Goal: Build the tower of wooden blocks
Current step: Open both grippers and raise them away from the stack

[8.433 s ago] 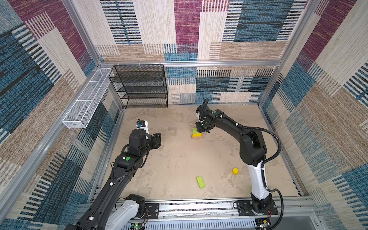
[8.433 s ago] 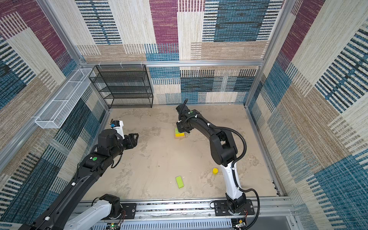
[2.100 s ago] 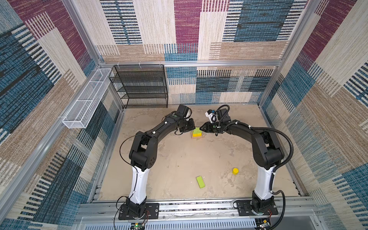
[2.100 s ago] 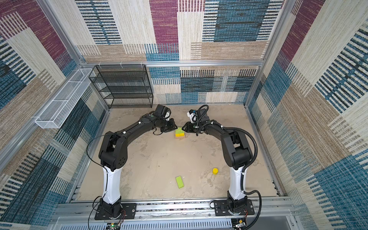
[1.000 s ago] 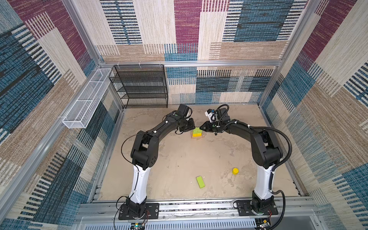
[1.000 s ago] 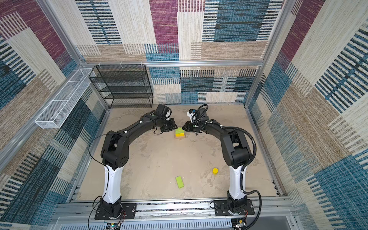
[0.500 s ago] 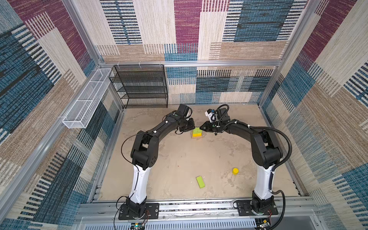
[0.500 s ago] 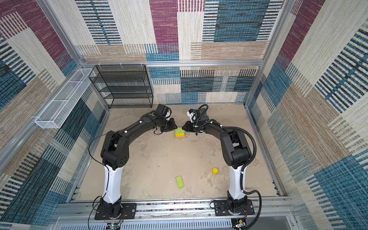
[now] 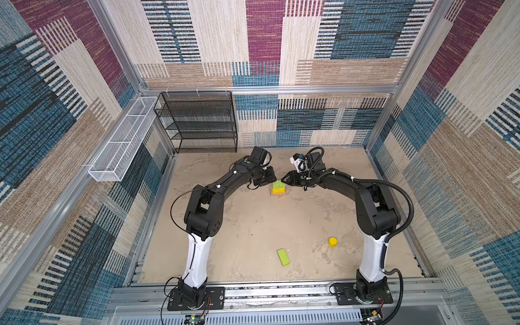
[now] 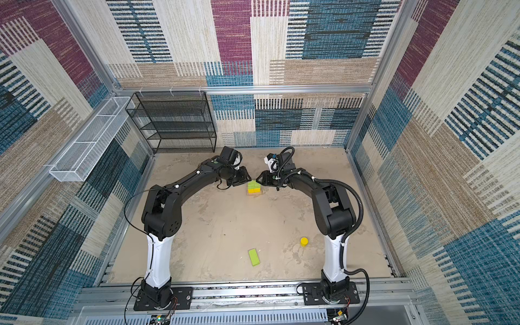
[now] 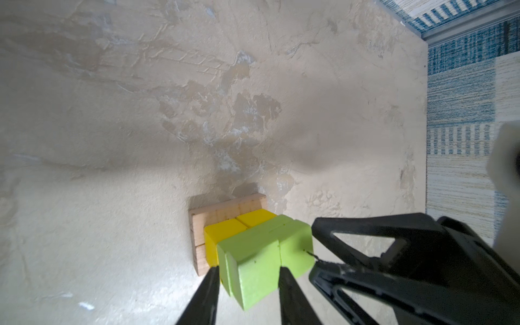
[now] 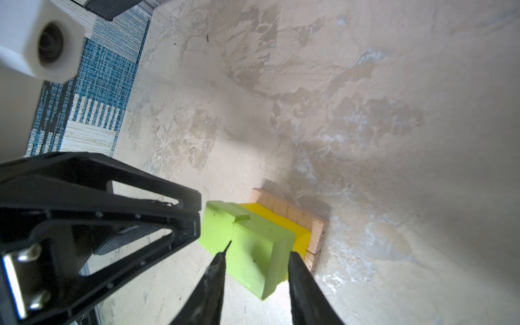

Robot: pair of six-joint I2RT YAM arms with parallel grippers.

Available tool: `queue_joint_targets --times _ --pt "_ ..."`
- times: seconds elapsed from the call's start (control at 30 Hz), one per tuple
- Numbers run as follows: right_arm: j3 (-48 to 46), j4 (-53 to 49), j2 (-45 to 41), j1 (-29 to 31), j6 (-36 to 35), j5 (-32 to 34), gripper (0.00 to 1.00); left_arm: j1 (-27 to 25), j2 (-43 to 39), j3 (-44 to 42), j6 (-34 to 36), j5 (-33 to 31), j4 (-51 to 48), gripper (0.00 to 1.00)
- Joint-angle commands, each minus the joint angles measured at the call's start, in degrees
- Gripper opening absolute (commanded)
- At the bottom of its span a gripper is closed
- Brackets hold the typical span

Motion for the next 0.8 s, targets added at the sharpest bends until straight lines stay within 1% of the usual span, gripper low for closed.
queue_joint_targets --times 0.0,0.17,0.3,0.37,0.5,0.6,0.77 --pt "0.62 -0.1 -1.61 0.03 0.28 1.21 0.44 0.1 -1.6 0.16 0.92 -1.08 -1.02 0.42" --pt "0.35 -0.88 -4.11 -0.04 0.31 2.84 0.53 0.28 -4.52 -1.61 0.9 -1.92 -0.41 0.46" --pt "-0.46 -1.42 -6.54 0.01 0.5 3.33 0.57 0.37 -7.64 -4.13 1.04 -2.27 0.62 0.48" --pt "-1.66 -1.66 -8.53 0.05 0.68 3.64 0.57 0.53 -9.83 -6.05 1.22 -2.87 1.16 0.48" --pt "-5.61 -1.54 -13.48 0.17 1.49 4.96 0.57 0.97 -15.71 -12.12 1.32 -4.05 4.06 0.48" --pt "-9.31 -1.98 -17.57 1.18 1.95 7.68 0.58 1.49 -21.22 -17.97 1.17 -4.56 6.96 0.48" --pt "-15.74 -4.02 -24.7 4.86 2.99 12.73 0.57 2.03 -31.22 -27.88 1.64 -7.03 10.07 0.49"
